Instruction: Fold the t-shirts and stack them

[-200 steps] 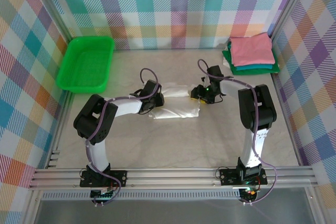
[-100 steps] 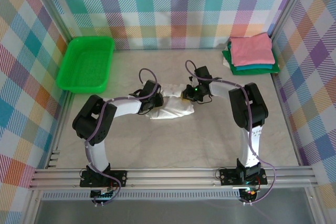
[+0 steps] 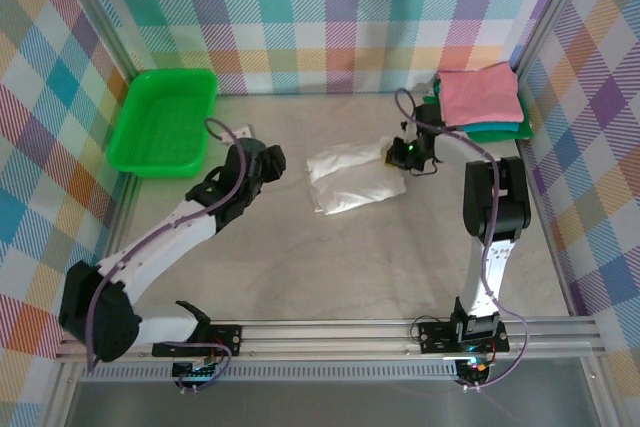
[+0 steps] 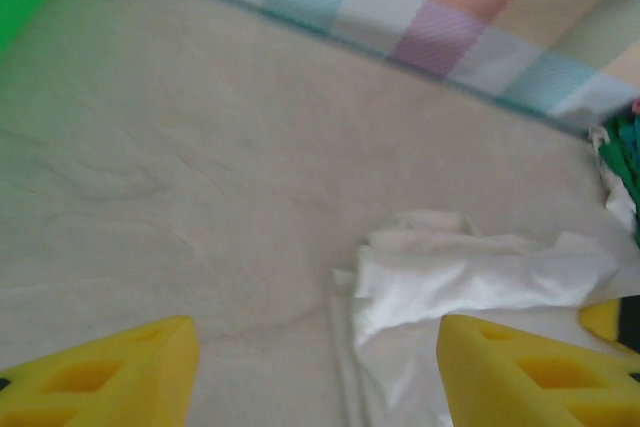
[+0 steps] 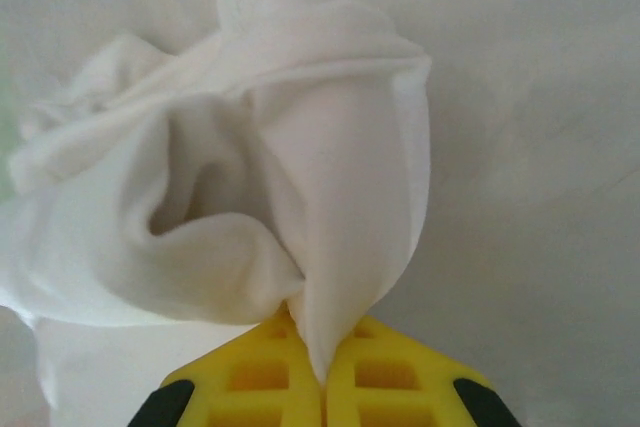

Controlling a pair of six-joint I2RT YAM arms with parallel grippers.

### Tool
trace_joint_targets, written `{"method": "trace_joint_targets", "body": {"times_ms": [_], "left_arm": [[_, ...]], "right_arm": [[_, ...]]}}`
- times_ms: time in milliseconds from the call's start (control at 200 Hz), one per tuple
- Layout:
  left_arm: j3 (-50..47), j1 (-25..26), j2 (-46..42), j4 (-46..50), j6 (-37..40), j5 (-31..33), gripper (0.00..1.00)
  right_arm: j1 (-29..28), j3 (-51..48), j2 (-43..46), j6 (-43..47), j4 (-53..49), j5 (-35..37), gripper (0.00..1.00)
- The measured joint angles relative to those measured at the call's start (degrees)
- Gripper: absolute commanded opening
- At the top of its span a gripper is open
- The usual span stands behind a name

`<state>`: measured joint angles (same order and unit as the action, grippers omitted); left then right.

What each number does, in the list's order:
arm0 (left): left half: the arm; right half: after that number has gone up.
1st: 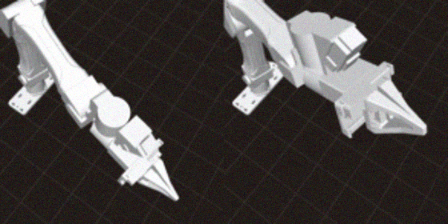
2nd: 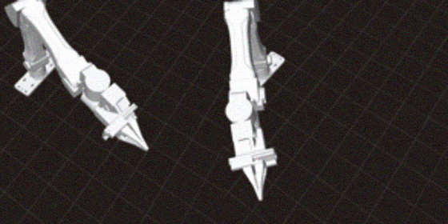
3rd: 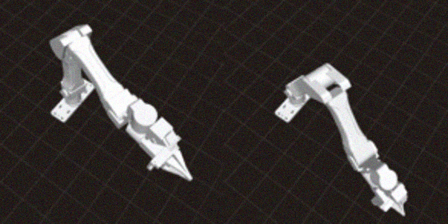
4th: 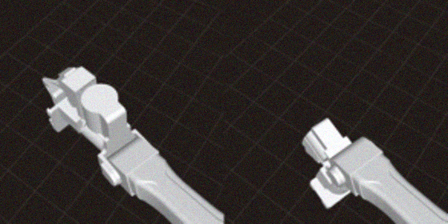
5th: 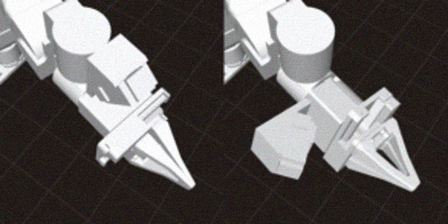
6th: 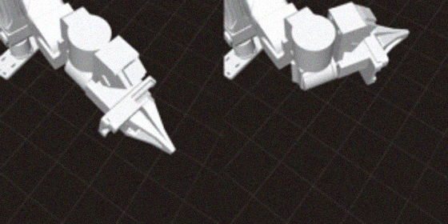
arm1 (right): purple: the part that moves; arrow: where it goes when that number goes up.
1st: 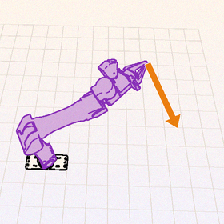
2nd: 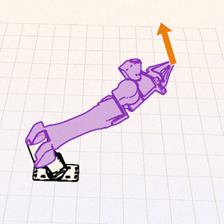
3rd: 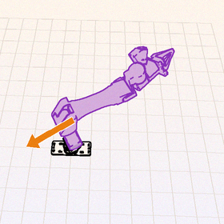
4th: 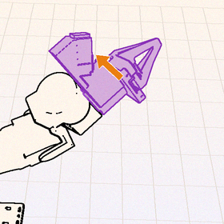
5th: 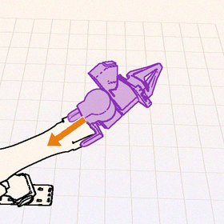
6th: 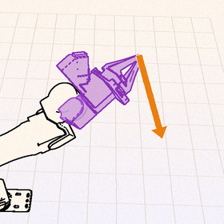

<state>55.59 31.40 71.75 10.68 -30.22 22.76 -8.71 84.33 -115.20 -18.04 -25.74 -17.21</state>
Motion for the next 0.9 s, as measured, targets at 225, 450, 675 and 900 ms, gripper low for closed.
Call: {"method": "trace_joint_targets", "body": {"times_ms": [225, 450, 675, 900], "left_arm": [[-5.25, 0.00, -1.79, 4.87, 0.42, 2.45, 0.65], [-5.60, 0.00, -0.50, 7.21, 1.66, 1.05, 0.66], [-5.57, 0.63, 0.90, 6.88, 3.48, -3.19, 0.67], [-5.03, 0.79, 3.10, 7.04, 4.90, -4.33, 0.68]], "right_arm": [[3.50, 21.55, -0.50, 11.93, -10.34, 6.34, 0.00], [9.29, 49.07, -9.05, 19.39, -18.23, 10.88, 0.00], [14.23, 72.26, -23.91, 26.32, -26.14, 16.65, 0.00], [15.96, 71.28, -24.76, 31.06, -25.29, 22.58, 0.00]]}}
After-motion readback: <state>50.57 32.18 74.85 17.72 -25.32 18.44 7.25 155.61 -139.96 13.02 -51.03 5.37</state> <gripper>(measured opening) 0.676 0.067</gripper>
